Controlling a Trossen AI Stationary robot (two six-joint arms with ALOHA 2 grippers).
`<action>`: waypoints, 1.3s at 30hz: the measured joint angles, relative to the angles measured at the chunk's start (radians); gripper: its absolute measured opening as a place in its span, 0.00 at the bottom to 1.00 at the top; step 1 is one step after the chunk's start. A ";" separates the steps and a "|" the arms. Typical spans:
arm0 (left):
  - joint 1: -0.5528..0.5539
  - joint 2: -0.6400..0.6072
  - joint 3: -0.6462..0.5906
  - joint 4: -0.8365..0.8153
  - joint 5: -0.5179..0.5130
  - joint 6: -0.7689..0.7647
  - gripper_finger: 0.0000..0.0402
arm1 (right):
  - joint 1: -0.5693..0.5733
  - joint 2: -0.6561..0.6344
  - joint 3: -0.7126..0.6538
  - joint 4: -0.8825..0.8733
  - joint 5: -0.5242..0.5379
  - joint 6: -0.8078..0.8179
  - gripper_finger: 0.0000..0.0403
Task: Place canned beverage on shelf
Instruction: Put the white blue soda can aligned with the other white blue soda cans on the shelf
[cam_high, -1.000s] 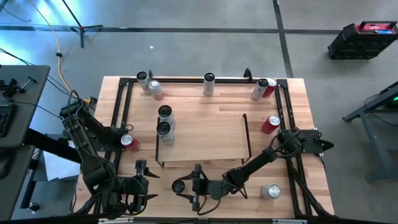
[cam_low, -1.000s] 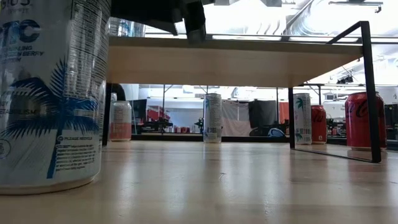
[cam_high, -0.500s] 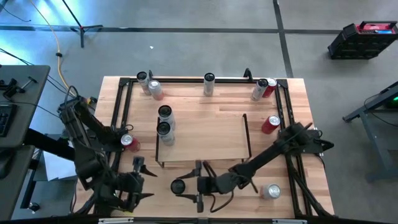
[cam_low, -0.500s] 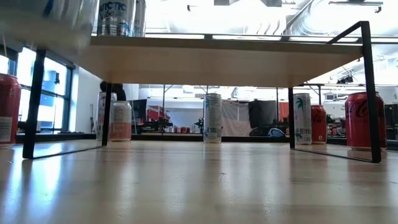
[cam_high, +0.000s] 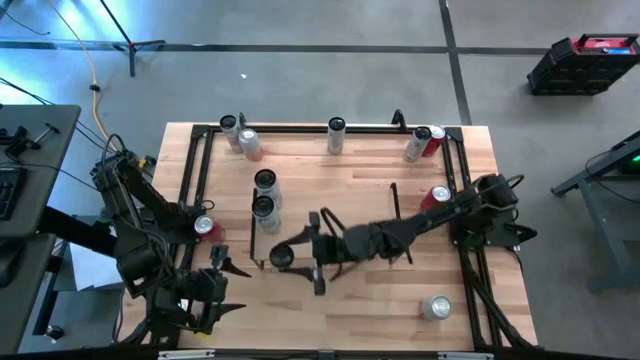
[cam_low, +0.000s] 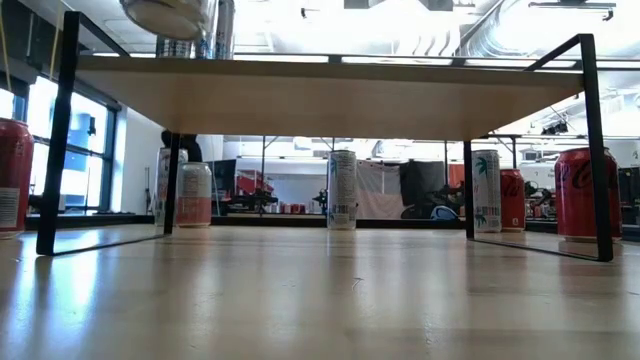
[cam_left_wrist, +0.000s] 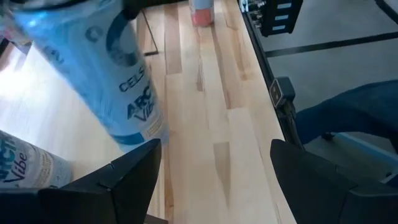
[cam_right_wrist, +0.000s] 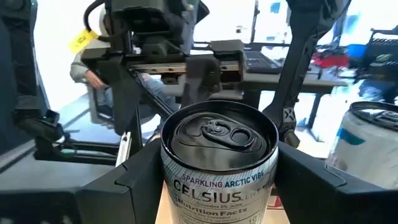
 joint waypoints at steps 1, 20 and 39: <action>0.000 0.000 0.000 0.000 -0.007 -0.001 0.72 | -0.017 -0.005 0.000 -0.006 -0.039 0.008 0.60; 0.001 0.000 0.000 -0.002 -0.038 -0.010 0.72 | -0.163 0.005 0.118 -0.217 -0.282 0.007 0.60; 0.002 0.000 0.000 -0.002 -0.061 -0.019 0.72 | -0.176 0.005 0.108 -0.249 -0.270 0.001 0.61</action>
